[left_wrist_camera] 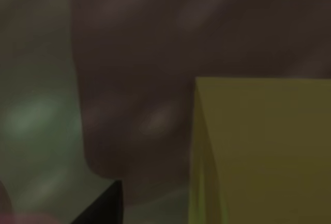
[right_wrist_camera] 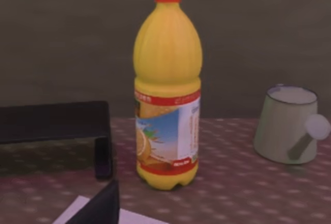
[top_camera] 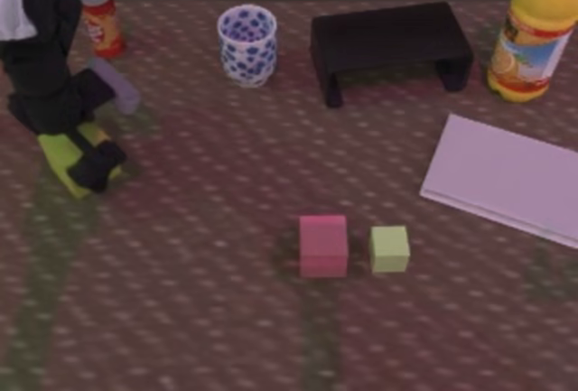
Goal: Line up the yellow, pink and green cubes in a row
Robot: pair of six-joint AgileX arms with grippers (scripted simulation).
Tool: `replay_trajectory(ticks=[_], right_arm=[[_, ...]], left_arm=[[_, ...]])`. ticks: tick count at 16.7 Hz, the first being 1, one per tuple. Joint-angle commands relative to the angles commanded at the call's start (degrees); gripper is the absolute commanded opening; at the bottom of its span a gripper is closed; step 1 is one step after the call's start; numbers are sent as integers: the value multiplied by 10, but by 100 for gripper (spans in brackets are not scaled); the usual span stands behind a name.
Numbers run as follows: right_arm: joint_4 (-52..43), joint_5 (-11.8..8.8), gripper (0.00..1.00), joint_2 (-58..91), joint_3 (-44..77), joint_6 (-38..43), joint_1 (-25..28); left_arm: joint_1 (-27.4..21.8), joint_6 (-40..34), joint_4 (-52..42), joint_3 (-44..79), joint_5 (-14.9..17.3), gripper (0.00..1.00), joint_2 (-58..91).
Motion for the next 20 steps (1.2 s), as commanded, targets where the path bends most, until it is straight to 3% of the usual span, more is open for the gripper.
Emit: replay_trajectory(ticks=[11, 20], right_arm=[[0, 0, 100, 0, 0, 0, 0], [0, 0, 100, 0, 0, 0, 0]], left_arm=[[0, 0, 0, 0, 0, 2, 0], [-2, -1, -4, 0, 3, 0, -7]])
